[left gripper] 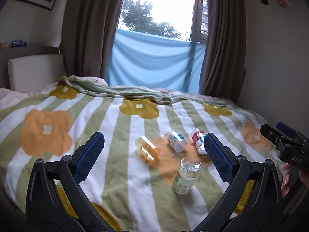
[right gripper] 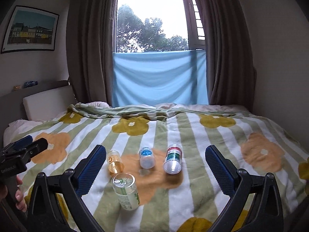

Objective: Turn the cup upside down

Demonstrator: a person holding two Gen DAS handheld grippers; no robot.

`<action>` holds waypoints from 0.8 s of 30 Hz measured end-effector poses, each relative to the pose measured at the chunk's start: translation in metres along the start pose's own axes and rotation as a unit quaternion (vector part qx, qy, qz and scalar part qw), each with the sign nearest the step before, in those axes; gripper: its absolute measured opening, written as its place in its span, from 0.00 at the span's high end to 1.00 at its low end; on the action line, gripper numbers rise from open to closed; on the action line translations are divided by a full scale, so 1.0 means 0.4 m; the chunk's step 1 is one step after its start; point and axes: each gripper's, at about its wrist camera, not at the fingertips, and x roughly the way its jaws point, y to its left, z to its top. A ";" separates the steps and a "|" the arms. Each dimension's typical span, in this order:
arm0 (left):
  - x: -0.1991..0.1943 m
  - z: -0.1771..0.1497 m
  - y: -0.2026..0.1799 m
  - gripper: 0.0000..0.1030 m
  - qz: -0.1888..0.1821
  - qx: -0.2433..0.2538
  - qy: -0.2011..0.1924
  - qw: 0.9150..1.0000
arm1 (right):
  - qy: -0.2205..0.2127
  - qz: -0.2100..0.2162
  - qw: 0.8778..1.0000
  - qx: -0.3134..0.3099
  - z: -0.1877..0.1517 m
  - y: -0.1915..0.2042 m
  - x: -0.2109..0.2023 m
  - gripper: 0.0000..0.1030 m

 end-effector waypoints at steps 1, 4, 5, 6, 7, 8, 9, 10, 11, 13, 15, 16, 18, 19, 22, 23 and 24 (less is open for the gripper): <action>-0.004 -0.007 -0.005 0.00 0.004 0.004 -0.004 1.000 | -0.005 -0.013 1.000 -0.002 -0.002 0.001 -0.002 0.00; -0.012 -0.017 -0.011 0.01 0.008 0.013 -0.010 1.000 | -0.015 -0.035 0.999 -0.013 -0.005 0.007 -0.014 0.00; -0.015 -0.019 -0.011 0.00 0.007 0.014 -0.011 1.000 | -0.016 -0.037 0.999 -0.016 -0.004 0.006 -0.018 0.00; -0.020 -0.021 -0.010 0.01 0.006 0.014 -0.012 1.000 | -0.017 -0.039 0.999 -0.016 -0.004 0.006 -0.021 0.00; -0.021 -0.022 -0.009 0.01 0.005 0.012 -0.013 1.000 | -0.019 -0.040 0.999 -0.016 -0.003 0.004 -0.023 0.00; -0.023 -0.022 -0.011 0.01 0.004 0.010 -0.012 1.000 | -0.019 -0.042 0.999 -0.016 -0.004 0.005 -0.027 0.00; -0.024 -0.023 -0.012 0.01 0.002 0.009 -0.012 1.000 | -0.019 -0.044 0.999 -0.016 -0.005 0.005 -0.030 0.00; -0.026 -0.023 -0.012 0.00 0.001 0.009 -0.012 1.000 | -0.020 -0.045 0.999 -0.016 -0.006 0.003 -0.031 0.00; -0.027 -0.023 -0.014 0.00 0.001 0.010 -0.012 1.000 | -0.020 -0.046 0.999 -0.015 -0.006 0.002 -0.032 0.00; -0.029 -0.023 -0.015 0.01 0.002 0.013 -0.011 1.000 | -0.020 -0.047 0.999 -0.014 -0.009 0.001 -0.035 0.00; -0.035 -0.022 -0.019 0.00 0.006 0.016 -0.014 1.000 | -0.020 -0.048 0.999 -0.014 -0.010 0.003 -0.036 0.00; -0.036 -0.021 -0.020 0.00 0.007 0.018 -0.014 1.000 | -0.020 -0.047 0.999 -0.014 -0.011 0.003 -0.036 0.00; -0.041 -0.021 -0.019 0.00 0.007 0.019 -0.016 1.000 | -0.020 -0.048 0.999 -0.014 -0.011 0.003 -0.036 0.00; -0.043 -0.020 -0.019 0.00 0.008 0.020 -0.017 1.000 | -0.020 -0.047 0.999 -0.015 -0.011 0.003 -0.036 0.00; -0.046 -0.019 -0.019 0.00 0.009 0.024 -0.015 1.000 | -0.020 -0.047 0.999 -0.016 -0.011 0.005 -0.035 0.00; -0.046 -0.018 -0.020 0.00 0.010 0.025 -0.015 1.000 | -0.020 -0.047 0.999 -0.015 -0.011 0.006 -0.035 0.00; -0.047 -0.018 -0.019 0.00 0.010 0.025 -0.014 1.000 | -0.019 -0.048 0.999 -0.015 -0.011 0.007 -0.034 0.00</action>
